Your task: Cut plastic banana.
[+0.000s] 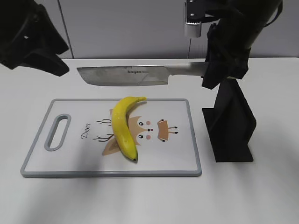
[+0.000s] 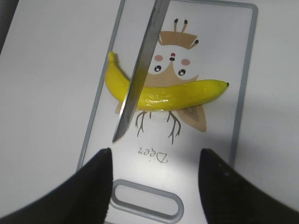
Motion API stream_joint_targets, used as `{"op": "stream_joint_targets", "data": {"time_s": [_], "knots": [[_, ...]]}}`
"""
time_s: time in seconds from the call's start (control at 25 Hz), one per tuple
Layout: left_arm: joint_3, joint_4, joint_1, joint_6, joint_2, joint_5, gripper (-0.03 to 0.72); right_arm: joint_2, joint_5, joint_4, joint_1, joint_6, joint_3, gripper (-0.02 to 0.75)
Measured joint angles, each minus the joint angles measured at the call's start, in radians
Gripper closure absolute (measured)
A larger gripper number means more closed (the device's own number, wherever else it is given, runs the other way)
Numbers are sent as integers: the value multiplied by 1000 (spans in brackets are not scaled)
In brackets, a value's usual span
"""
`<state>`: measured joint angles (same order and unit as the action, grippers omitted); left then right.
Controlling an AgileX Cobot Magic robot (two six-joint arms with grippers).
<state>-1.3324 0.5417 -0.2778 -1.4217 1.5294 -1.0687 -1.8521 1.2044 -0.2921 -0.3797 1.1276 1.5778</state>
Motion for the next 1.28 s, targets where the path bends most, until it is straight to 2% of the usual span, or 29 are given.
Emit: {"op": "stream_joint_targets", "data": {"time_s": [0.28,0.44,0.56,0.68,0.76,0.88,0.92,1.04,1.28], "knots": [[-80,1,-75,-42,134,51,147,-45,-1,-55,0,59,19,559],[-81,-4,-86,-57,186,78,155,-45,-10,-55,0,72,19,559],[-81,-6,-87,-61,209,83,200,-45,-32,-59,0,75,19,559],[-81,-9,-87,-62,219,112,287,-47,-35,-68,0,83,19,559],[-81,-9,-87,-63,221,124,398,-51,-38,-74,0,86,19,559],[-81,-19,-87,-64,229,120,603,-64,-47,-83,0,88,19,559],[-81,-24,-87,-64,234,118,638,-70,-52,-84,0,89,19,559],[-81,-37,-87,-55,250,112,670,-88,-64,-84,0,99,19,559],[-68,-49,-91,9,318,136,672,-146,-79,-74,0,104,20,559]]}}
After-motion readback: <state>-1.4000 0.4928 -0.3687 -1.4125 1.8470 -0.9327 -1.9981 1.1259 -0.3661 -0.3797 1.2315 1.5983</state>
